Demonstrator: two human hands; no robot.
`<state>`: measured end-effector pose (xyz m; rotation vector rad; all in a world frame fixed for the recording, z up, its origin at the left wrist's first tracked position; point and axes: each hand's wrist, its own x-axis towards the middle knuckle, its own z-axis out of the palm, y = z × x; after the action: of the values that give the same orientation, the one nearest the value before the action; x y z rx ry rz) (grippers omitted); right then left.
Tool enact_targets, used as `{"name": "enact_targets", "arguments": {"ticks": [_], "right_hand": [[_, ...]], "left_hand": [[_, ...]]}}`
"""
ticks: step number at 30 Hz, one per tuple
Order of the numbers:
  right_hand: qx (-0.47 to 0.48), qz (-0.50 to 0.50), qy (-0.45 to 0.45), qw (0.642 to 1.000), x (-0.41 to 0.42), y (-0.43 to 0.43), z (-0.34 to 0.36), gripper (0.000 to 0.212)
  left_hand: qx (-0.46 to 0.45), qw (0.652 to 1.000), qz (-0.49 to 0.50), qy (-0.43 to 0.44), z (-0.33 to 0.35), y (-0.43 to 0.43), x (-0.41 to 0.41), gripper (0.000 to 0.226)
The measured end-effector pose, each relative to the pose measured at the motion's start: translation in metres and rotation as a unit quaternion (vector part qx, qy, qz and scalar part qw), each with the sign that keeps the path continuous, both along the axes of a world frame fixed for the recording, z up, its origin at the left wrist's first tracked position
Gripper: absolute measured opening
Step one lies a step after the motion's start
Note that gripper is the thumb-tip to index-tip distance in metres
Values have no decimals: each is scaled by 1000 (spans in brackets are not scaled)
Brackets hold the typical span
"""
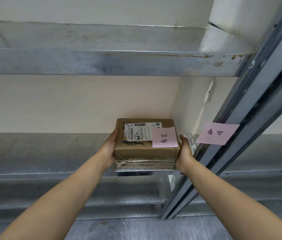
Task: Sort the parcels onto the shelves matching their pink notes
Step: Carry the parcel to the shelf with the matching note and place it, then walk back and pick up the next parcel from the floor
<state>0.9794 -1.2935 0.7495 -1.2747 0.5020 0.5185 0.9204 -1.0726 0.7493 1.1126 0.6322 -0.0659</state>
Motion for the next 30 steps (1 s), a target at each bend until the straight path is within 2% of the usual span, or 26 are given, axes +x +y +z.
{"name": "enact_targets", "arguments": {"ticks": [5, 9, 18, 22, 30], "right_hand": [[-18, 9, -34, 999, 0, 0, 12, 54], [-50, 26, -113, 992, 4, 5, 41, 45], [-181, 108, -254, 944, -3, 29, 87, 48], [-183, 164, -298, 922, -13, 49, 89, 47], [-117, 268, -302, 907, -44, 120, 94, 45]], "left_hand": [[28, 1000, -6, -12, 11, 0, -6, 53], [68, 997, 14, -41, 28, 11, -6, 68], [146, 980, 31, -132, 77, 20, -6, 55], [177, 974, 47, -131, 87, 26, -24, 56], [209, 961, 156, -94, 79, 71, -107, 57]]}}
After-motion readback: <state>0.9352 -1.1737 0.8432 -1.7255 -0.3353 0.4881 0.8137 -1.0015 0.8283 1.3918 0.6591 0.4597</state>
